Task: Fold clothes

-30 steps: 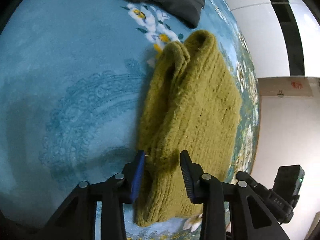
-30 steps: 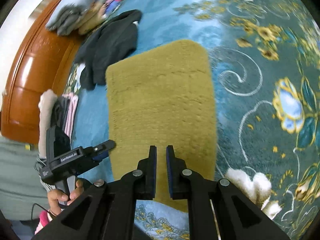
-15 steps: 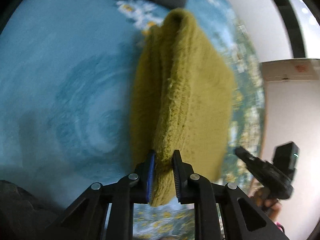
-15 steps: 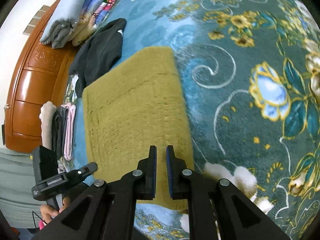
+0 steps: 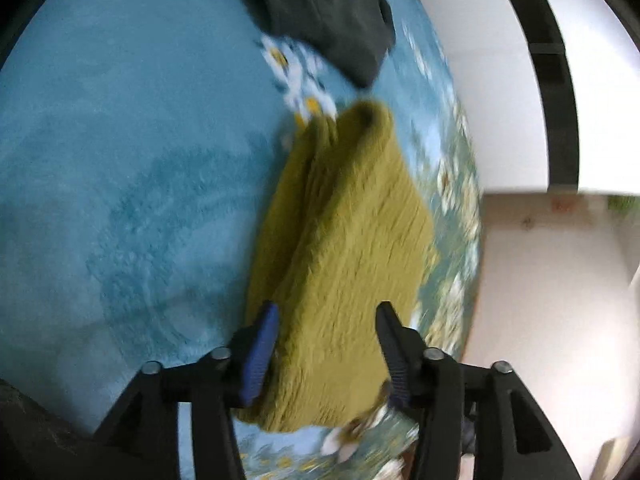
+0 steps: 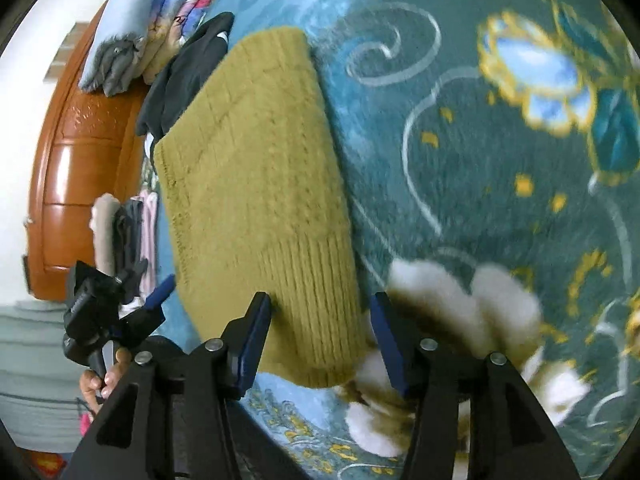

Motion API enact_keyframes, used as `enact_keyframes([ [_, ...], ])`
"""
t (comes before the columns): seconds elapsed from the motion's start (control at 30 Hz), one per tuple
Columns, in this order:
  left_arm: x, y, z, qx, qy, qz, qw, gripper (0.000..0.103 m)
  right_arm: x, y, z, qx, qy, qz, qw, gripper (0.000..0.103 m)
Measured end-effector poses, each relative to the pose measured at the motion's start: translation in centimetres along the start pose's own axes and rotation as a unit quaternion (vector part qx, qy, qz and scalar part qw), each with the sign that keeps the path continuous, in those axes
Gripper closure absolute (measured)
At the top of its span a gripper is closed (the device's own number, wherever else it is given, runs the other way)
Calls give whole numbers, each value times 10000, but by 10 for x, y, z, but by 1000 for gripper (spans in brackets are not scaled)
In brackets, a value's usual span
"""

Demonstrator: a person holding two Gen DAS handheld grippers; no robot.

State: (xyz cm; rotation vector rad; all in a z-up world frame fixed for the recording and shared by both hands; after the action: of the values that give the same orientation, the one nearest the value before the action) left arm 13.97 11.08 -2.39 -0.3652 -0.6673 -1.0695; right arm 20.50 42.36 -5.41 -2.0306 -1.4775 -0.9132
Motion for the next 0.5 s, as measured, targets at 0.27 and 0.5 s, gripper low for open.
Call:
enact_keyframes([
  [0.27, 10, -11, -11, 528, 341, 349, 9974, 45, -9, 11, 7, -504, -582, 182, 9969, 58],
  [0.5, 12, -13, -16, 496, 339, 334, 9976, 45, 8, -4, 6, -624, -763, 165, 9950, 78],
])
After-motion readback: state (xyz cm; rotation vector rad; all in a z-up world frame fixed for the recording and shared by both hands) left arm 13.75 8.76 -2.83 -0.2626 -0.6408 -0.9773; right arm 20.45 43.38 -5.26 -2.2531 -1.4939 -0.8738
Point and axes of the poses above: each gripper's, at about its wrist camera, not at the fingertips, and x roughly against the way its jaws point, z to its right, y to its underside, the point moved 4 cm from there along -x, roughly the way its jaws point, and after that the axes turned 1 degree about -y, right-handed, at the moved point
